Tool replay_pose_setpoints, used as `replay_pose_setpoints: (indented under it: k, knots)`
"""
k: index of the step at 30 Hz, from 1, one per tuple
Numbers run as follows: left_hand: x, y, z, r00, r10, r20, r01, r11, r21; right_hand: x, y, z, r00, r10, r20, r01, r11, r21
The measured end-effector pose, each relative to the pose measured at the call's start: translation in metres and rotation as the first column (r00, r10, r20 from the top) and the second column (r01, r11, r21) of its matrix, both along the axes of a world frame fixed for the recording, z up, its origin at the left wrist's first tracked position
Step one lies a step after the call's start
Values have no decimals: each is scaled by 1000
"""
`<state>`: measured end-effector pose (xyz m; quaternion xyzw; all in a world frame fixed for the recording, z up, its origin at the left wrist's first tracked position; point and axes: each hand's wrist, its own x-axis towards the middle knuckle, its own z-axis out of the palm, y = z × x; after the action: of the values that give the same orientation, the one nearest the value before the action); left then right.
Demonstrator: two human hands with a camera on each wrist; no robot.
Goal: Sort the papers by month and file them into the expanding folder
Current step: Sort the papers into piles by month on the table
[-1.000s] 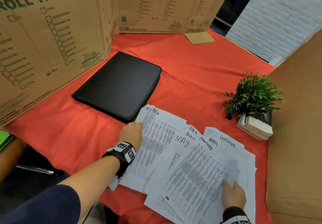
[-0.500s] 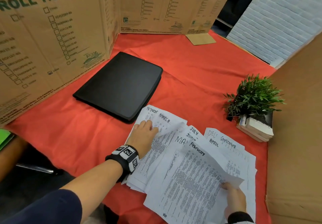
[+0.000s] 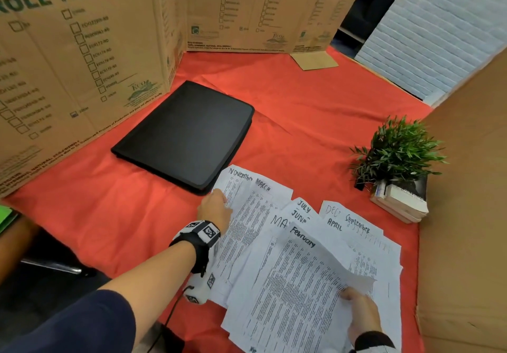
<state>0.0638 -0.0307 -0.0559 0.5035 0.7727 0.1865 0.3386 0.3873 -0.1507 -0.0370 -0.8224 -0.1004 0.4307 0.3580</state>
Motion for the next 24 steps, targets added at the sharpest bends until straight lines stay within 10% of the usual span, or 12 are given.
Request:
replay_pose_setpoints:
  k: [10,21,24]
  knots:
    - [-5,-3,5,907,-354,-226,300,923,-243,2,2,1,999,45,-17,-45,999,-12]
    - [-19,7,39,737,-509,-445,472,859,-201,8,0,-13,999,32,-7,-32,998,-45]
    - [-22,11,37,784,-514,-348,522,849,-78,7,-1,-13,1000,26,-6,-27,997,-74]
